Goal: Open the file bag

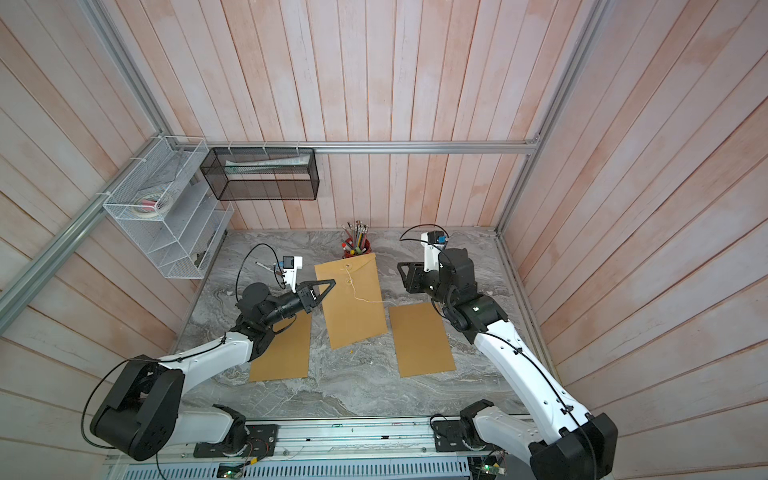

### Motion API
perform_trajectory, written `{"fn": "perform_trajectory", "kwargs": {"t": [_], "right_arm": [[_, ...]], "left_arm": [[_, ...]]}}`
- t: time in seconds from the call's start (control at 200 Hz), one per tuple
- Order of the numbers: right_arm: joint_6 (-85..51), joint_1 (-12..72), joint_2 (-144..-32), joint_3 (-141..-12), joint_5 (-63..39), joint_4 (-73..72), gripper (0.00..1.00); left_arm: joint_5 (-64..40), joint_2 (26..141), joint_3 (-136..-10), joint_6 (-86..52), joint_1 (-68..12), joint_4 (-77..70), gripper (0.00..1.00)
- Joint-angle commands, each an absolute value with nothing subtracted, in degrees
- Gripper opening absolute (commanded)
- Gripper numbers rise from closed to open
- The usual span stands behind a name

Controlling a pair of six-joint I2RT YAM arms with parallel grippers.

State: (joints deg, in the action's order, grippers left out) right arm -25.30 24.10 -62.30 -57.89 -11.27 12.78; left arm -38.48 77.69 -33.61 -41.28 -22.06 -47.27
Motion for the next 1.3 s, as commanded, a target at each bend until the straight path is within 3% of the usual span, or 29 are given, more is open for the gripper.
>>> {"fn": "perform_trajectory", "kwargs": {"t": [0.0,0.59,1.295], "right_arm": [[-25.35,21.98,-61.52,-55.13,-17.53,9.7,0.44],[-32.99,20.18,-64.8,-46.61,-34.09,-9.69,0.5],[-33.55,22.76,-68.36,-48.43,-38.74,-16.94,0.5]], "left_arm": [[-41.6,76.03,-35.53,-37.71,-21.8,-45.17,0.0],[-43.68,73.94,-34.27,-39.57,-22.83,-47.12,0.0],[-43.15,75.76,-32.92,-41.48,-27.76,-51.65,0.0]]}}
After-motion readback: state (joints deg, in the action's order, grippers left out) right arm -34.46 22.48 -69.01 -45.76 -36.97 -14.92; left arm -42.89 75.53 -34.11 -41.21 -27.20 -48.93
